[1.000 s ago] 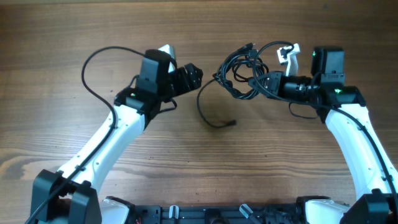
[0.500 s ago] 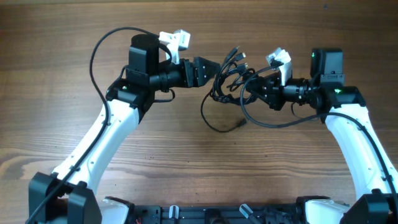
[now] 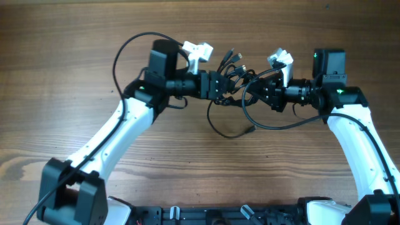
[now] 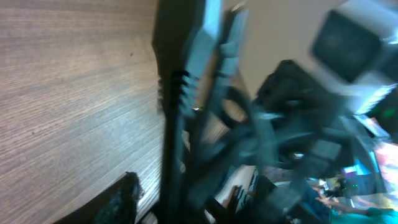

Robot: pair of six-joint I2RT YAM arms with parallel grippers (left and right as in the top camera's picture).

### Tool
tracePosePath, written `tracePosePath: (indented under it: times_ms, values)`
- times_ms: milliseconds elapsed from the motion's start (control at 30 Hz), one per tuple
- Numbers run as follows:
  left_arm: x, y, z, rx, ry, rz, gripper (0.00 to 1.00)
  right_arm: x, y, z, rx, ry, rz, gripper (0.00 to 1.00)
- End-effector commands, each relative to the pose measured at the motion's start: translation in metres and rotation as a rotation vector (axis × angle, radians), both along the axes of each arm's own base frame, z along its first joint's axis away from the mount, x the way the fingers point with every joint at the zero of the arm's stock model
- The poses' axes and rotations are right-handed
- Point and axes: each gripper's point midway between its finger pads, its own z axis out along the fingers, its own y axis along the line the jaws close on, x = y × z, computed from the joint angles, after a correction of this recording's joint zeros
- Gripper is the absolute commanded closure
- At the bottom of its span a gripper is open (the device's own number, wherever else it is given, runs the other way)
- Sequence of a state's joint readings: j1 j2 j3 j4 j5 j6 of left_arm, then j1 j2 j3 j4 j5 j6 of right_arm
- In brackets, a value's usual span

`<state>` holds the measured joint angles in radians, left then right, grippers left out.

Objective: Untangle cables

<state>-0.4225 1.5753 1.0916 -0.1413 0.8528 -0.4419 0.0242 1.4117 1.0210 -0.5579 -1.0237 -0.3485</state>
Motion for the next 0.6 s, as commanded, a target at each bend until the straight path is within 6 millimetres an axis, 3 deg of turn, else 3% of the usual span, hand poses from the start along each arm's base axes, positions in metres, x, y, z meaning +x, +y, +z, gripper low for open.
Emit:
tracePosePath:
  times_ms: [0, 100, 133, 167, 200, 433, 567]
  values:
    - [0.004, -0.015, -0.018, 0.076, -0.017, 0.037, 0.61, -0.008, 0.009, 0.018, 0.106, 0.041, 0.036, 0.96]
    - [0.018, -0.009, -0.026, 0.123, 0.023, 0.162, 0.96, 0.003, 0.003, 0.011, 0.085, 0.122, -0.064, 0.94]
    - [0.025, -0.004, -0.028, 0.131, 0.037, 0.210, 0.96, 0.013, -0.004, 0.004, 0.056, 0.179, -0.160, 0.87]
    - [0.032, 0.001, -0.030, 0.142, 0.044, 0.255, 0.96, 0.023, -0.013, -0.003, 0.031, 0.237, -0.267, 0.71]
    - [0.036, 0.006, -0.031, 0.150, 0.050, 0.287, 0.96, 0.028, -0.018, -0.006, 0.026, 0.275, -0.331, 0.65]
    - [0.057, 0.028, -0.041, 0.240, 0.008, 0.436, 0.96, 0.039, -0.036, 0.010, 0.103, 0.379, -0.539, 0.53]
    - [0.058, 0.029, -0.041, 0.245, 0.004, 0.443, 0.96, 0.033, -0.018, 0.026, 0.171, 0.381, -0.454, 0.47]
